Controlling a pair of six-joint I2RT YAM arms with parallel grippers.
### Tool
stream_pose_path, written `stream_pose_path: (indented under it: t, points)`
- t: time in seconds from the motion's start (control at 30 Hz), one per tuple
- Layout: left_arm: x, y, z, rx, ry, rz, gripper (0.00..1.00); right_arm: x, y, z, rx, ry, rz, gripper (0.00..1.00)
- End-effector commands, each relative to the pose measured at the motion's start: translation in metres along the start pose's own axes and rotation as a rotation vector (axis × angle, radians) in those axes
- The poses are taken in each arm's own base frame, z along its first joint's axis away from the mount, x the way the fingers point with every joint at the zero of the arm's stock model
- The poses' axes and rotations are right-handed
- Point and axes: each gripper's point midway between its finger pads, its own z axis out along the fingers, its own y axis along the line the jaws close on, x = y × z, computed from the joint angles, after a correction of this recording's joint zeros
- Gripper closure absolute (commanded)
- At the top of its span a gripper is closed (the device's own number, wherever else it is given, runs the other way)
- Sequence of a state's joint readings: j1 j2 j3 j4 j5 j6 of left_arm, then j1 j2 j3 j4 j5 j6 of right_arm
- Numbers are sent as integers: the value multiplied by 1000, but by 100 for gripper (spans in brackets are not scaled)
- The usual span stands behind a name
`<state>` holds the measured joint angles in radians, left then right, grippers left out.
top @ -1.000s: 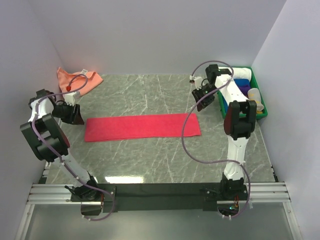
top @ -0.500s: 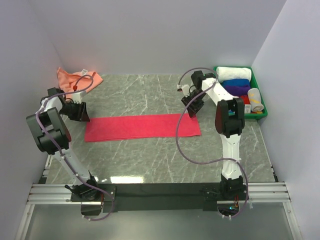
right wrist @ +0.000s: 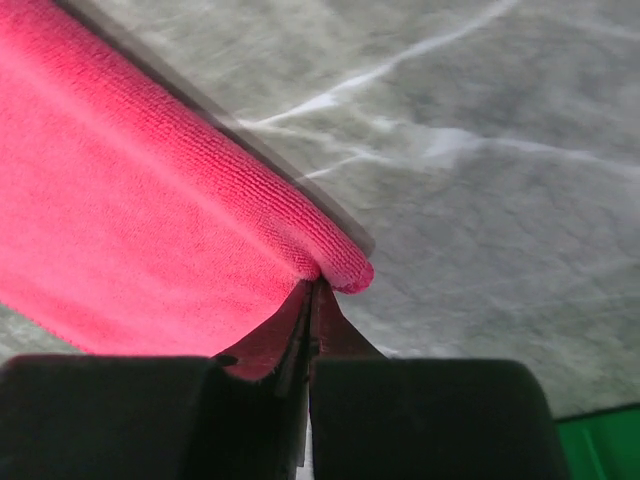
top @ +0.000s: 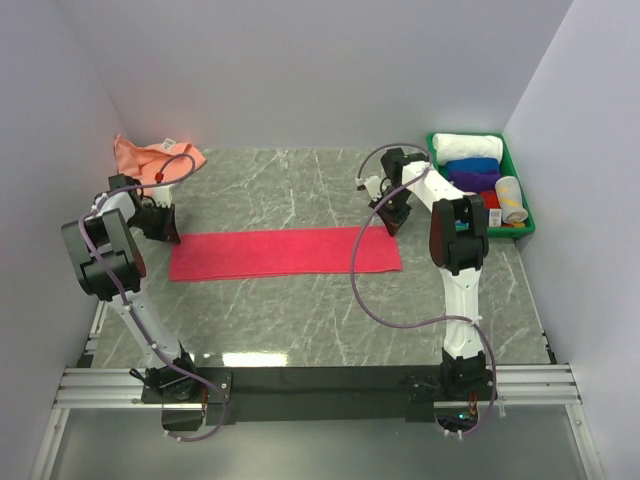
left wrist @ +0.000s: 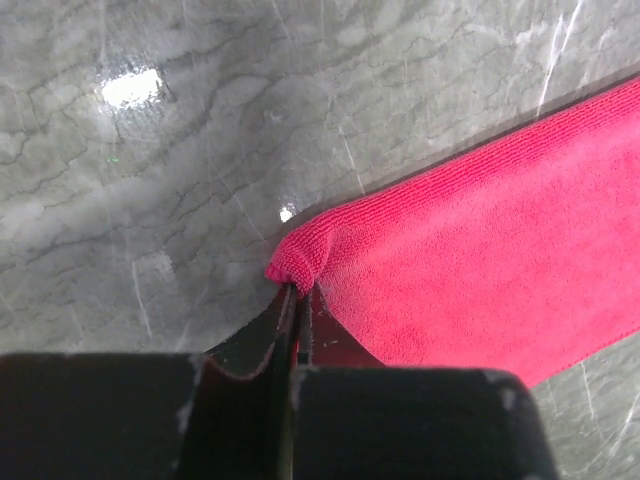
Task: Roll the towels
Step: Fold the towel
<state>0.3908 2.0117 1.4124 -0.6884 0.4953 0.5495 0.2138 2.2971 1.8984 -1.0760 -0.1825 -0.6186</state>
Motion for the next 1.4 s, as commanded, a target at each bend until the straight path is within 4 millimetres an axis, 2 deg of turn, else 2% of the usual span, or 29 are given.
stream_pose_path:
  t: [0.0,0.17,0.23,0.27,0.37,0.4,0.47,0.5,0.57,0.6,0.67,0.73,0.87,1.0,1.2,1.37]
  points:
    - [-14,11,-5,-47,-31,9,98,-15,-42,4,162,-32,26,100]
    - [-13,1,-7,-22,-41,-12,98,-32,-58,-4,227,-77,56,100]
    - [-13,0,-7,-20,-43,-27,95,-37,-63,-6,245,-86,73,100]
    - [-12,-1,-8,-25,-44,-45,89,-40,-65,-9,249,-92,87,91]
    - [-15,-5,-12,-20,-54,-66,78,-41,-67,-20,265,-107,121,67]
    - [-16,-6,-14,-19,-58,-83,73,-43,-64,-31,269,-131,146,64]
    - [-22,-12,-21,-7,-77,-90,68,-45,-61,-54,241,-191,193,56]
    - [-24,-13,-24,-9,-86,-106,66,-42,-56,-60,212,-201,243,54]
    - [-33,-17,-34,-16,-116,-99,63,-37,-49,-70,148,-228,308,48]
    - [-36,-18,-38,-18,-127,-107,62,-29,-41,-72,119,-217,360,36]
    - [-44,-19,-48,-35,-153,-100,60,-20,-34,-74,48,-228,419,34]
    - [-47,-22,-54,-38,-164,-105,59,-7,-22,-65,-14,-191,481,33]
    - [-50,-28,-64,-35,-179,-98,56,1,-7,-52,-121,-171,545,33]
    - [-47,-33,-65,-25,-177,-106,56,0,-1,-37,-167,-165,583,33]
    - [-42,-37,-64,-14,-183,-124,55,-6,-3,-20,-163,-150,589,34]
    - [-42,-39,-64,6,-189,-147,57,-9,8,0,-167,-116,571,38]
